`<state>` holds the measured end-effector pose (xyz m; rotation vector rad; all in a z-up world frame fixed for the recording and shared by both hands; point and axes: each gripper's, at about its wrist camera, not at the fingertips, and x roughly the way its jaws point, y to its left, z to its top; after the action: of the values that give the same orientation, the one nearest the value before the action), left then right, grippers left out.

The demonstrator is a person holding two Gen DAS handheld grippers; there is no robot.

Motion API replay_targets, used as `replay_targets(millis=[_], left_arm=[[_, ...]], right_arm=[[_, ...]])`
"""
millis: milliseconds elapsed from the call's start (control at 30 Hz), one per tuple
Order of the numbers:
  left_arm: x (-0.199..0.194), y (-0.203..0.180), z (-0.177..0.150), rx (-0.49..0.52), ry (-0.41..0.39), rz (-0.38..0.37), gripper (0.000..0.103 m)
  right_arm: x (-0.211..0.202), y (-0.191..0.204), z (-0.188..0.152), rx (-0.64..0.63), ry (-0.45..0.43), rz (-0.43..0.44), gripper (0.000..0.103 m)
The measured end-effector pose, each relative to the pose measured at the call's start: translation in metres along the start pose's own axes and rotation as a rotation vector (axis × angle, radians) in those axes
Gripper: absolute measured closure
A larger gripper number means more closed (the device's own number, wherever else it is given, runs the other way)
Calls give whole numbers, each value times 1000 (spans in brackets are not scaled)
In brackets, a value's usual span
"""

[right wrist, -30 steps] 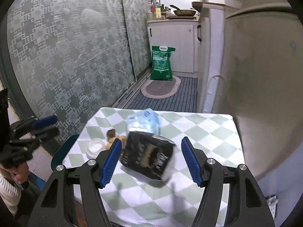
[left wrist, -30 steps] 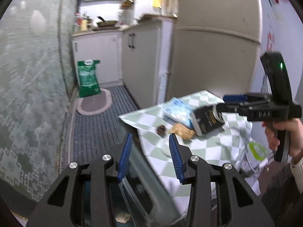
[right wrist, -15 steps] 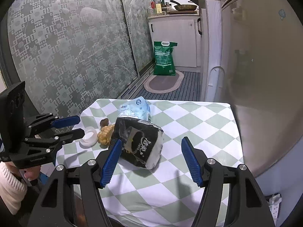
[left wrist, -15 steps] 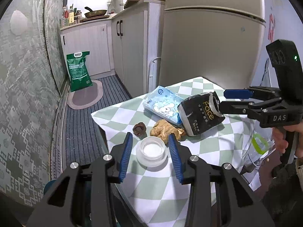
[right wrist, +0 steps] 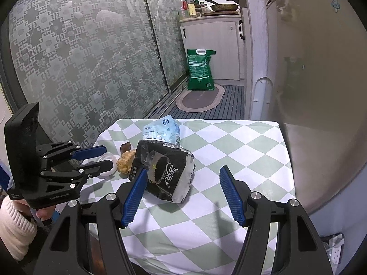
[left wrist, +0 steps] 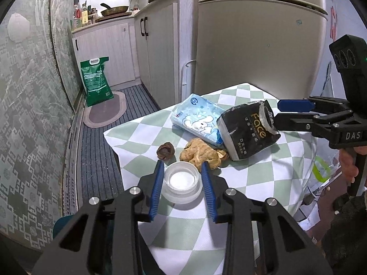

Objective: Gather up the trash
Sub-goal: 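Grasp white lid with left gripper while right gripper grasps black snack bag, then carry lid and black bag over the teal bin and release both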

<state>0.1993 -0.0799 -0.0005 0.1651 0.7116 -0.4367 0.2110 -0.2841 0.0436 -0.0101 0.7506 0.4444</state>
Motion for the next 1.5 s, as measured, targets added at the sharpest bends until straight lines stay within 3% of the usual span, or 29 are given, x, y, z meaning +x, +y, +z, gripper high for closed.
replay_targets(millis=[233,667,700,767,900,1100,1500], left_arm=[[1,3,2,-18,7,-8,71],[-20,12,5,-67,-75,-38,71],[-22,12,5,-67,-83,-39,71],[-25,13,5,-72,-94,-43,71],[-32,18,4,-88,-112,-42,71],[-43,27,1,-114,-137,-31,71],[-80,50,-11,-161,-199,-13,71]], right_arm=[[2,0,0,24,-2,32,37],[29,8,-1,37,58,61,37],[30,9,-1,33,61,62,51],[29,9,0,27,66,45,68],[20,11,3,14,50,36,85],[6,19,7,-21,42,0,91],[-25,49,33,-61,-60,-1,91]])
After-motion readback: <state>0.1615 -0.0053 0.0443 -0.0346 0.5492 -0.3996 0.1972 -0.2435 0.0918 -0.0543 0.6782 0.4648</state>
